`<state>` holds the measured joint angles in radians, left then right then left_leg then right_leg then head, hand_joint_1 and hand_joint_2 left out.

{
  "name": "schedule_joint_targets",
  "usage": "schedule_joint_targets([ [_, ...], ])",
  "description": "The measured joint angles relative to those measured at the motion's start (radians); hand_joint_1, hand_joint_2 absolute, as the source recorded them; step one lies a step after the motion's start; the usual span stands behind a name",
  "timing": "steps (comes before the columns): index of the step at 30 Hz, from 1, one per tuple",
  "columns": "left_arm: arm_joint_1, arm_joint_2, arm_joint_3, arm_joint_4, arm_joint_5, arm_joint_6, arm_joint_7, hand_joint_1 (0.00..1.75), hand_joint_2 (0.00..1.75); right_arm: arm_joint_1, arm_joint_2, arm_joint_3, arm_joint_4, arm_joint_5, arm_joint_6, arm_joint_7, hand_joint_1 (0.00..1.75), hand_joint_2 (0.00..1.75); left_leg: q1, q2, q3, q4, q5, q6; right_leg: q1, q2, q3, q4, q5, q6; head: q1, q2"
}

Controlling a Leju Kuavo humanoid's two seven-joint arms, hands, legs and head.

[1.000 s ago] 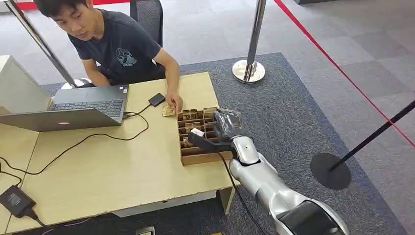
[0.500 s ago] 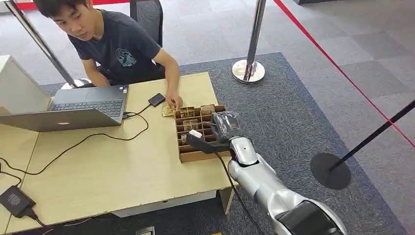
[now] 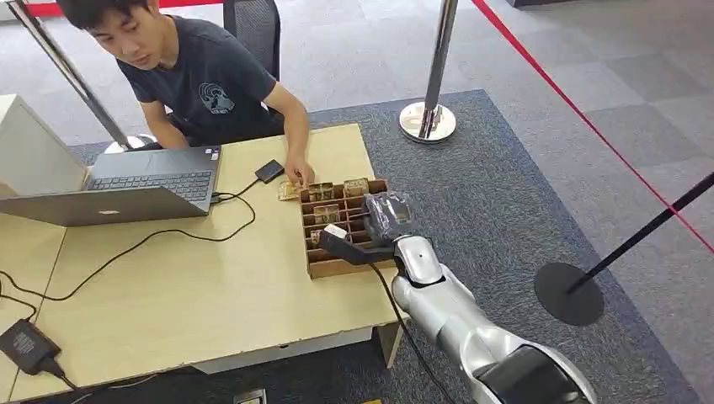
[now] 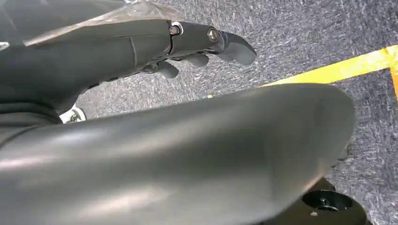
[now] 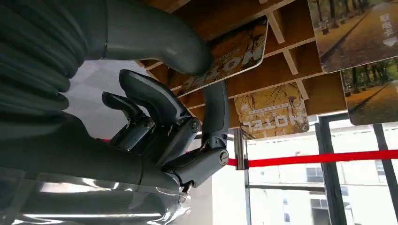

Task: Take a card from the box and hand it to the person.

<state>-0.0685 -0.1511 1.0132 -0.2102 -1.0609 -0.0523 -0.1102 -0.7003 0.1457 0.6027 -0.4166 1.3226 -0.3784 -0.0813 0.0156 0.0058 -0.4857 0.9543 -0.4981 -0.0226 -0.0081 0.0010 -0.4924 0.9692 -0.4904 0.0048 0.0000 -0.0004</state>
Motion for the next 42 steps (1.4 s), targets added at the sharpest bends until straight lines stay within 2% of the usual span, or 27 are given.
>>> schedule_joint_targets([
  [29, 0.0, 0.0, 0.0, 0.0, -0.017, 0.0, -0.003, 0.0, 0.0, 0.01, -0.009, -0.014, -0.003, 0.003, -0.026, -0.007, 1.75, 1.75, 0.0, 0.0, -0.001, 0.0, 0.0, 0.0, 0.0, 0.0, -0.001, 0.0, 0.0, 0.0, 0.0, 0.0],
  [35, 0.0, 0.0, 0.0, 0.0, -0.018, 0.0, -0.004, 0.0, 0.0, 0.056, -0.012, -0.016, -0.043, 0.019, -0.053, 0.01, 1.75, 1.75, 0.0, 0.0, -0.002, 0.0, 0.0, 0.0, 0.0, 0.0, -0.002, 0.0, 0.0, 0.0, 0.0, 0.0],
  [42, 0.0, 0.0, 0.0, 0.0, -0.014, -0.003, -0.004, 0.0, 0.0, 0.078, -0.013, -0.021, -0.1, 0.032, -0.023, 0.018, 1.75, 1.75, 0.0, 0.0, -0.002, 0.0, 0.0, 0.0, 0.0, 0.0, -0.002, 0.0, 0.0, 0.0, 0.0, 0.0],
])
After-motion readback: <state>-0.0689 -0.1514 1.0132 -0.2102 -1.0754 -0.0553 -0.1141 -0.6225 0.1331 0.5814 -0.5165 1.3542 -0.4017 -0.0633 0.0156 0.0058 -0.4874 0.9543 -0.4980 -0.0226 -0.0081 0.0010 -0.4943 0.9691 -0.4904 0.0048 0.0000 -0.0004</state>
